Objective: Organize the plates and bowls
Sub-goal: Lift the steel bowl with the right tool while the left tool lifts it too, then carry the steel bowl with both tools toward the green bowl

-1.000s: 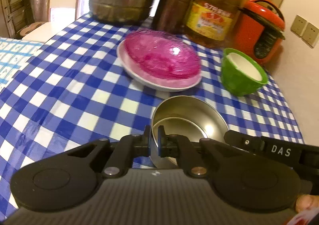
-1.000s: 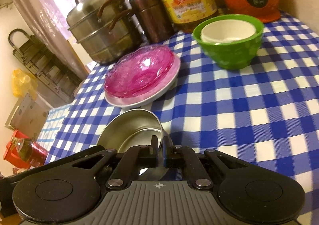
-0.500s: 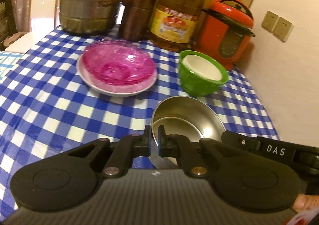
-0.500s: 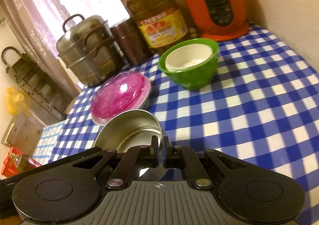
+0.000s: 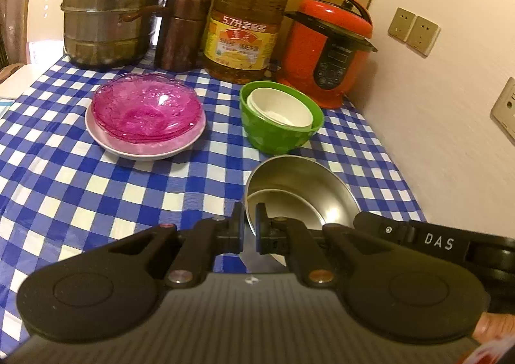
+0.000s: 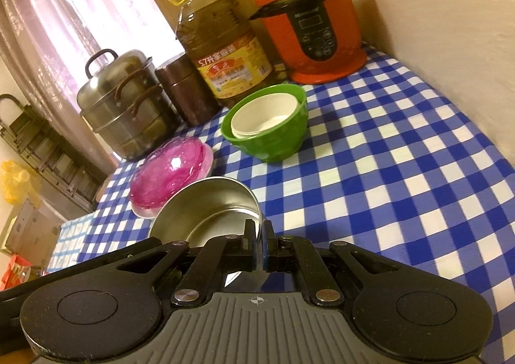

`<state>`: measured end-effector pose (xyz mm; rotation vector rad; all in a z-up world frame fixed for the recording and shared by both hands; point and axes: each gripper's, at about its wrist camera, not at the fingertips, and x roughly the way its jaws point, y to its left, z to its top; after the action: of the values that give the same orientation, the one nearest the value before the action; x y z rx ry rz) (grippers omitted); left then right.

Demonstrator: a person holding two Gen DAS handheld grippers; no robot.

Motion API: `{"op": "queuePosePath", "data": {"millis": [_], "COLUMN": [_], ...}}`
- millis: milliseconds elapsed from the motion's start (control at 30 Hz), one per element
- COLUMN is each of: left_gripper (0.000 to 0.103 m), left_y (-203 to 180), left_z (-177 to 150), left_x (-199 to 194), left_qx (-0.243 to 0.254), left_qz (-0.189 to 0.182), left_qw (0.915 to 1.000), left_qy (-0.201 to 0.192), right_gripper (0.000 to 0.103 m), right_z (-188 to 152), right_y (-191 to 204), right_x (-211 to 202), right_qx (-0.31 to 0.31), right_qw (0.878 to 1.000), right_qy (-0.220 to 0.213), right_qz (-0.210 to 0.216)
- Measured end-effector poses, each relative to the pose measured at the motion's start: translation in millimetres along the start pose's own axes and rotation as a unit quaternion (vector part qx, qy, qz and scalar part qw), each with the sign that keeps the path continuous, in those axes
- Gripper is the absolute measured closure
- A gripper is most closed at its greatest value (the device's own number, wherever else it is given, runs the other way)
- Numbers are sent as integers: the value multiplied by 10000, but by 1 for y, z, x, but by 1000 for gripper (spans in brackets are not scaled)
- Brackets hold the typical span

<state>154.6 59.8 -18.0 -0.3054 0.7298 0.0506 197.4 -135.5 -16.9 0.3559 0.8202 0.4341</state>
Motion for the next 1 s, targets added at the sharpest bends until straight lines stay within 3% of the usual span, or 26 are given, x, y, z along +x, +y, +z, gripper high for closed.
{"op": "queuePosePath", "data": {"millis": [500,1000], "left_gripper": [98,98], "left_y": [-15,-29], "left_z": [14,77], "left_x": [8,33], "left_qx": [-18,-194], "left_qz": [-169,-347], "left_qw": [9998,9983], "left_qy": [-44,-432], "right_gripper": [100,100], "right_z": [16,83], "right_y": [-11,-10], "right_x": [-7,9], "right_qx": [-8,-144], "right_qw": [9999,9990], "right_qy": [-133,-409], "right_qz": [-69,72]}}
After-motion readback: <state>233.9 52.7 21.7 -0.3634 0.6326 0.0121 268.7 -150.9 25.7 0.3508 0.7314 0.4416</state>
